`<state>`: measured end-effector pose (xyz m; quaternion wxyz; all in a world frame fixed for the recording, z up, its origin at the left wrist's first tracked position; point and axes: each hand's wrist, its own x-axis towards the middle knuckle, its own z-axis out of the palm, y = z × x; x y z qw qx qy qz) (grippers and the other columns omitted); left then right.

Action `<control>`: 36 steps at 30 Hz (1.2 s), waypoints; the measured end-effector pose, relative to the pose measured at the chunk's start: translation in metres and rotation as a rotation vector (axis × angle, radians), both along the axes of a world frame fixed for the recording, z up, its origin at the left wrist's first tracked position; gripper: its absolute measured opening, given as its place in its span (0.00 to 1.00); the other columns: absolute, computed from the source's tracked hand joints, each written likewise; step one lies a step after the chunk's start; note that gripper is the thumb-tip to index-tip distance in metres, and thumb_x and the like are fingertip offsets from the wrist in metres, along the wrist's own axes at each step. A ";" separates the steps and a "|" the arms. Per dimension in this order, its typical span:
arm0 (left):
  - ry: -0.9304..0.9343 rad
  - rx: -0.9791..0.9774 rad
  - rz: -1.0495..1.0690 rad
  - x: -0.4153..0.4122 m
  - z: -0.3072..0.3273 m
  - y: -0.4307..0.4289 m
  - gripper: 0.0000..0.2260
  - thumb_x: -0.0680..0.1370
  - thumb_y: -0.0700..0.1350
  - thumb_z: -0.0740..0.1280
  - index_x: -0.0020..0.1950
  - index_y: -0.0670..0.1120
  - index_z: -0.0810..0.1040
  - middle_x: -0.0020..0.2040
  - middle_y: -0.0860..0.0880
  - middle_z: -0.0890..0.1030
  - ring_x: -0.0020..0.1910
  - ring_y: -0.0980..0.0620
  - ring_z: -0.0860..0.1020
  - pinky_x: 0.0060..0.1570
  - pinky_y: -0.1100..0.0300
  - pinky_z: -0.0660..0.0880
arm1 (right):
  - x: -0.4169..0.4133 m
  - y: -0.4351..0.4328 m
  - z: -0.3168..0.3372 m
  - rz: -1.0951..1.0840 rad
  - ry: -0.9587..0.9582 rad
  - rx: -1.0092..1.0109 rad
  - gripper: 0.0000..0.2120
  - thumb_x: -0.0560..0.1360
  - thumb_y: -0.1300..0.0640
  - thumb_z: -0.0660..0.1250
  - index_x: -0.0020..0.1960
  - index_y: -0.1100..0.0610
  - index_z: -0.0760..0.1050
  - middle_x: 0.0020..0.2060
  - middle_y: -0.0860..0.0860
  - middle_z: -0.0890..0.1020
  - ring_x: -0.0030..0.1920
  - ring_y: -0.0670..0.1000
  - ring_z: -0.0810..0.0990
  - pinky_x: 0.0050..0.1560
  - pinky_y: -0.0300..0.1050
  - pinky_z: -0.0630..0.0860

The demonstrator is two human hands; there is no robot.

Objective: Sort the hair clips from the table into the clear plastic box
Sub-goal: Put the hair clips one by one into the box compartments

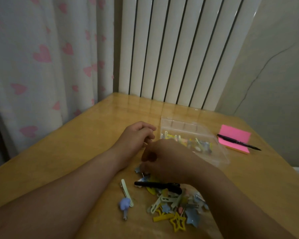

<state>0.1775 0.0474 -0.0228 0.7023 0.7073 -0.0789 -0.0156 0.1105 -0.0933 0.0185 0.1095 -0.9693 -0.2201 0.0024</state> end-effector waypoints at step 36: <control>-0.222 0.319 -0.135 -0.011 -0.006 -0.006 0.06 0.81 0.44 0.72 0.56 0.52 0.86 0.49 0.44 0.84 0.43 0.59 0.79 0.47 0.63 0.76 | 0.036 -0.074 -0.007 -0.524 0.025 0.360 0.04 0.77 0.52 0.76 0.46 0.52 0.85 0.37 0.49 0.87 0.39 0.51 0.86 0.46 0.52 0.85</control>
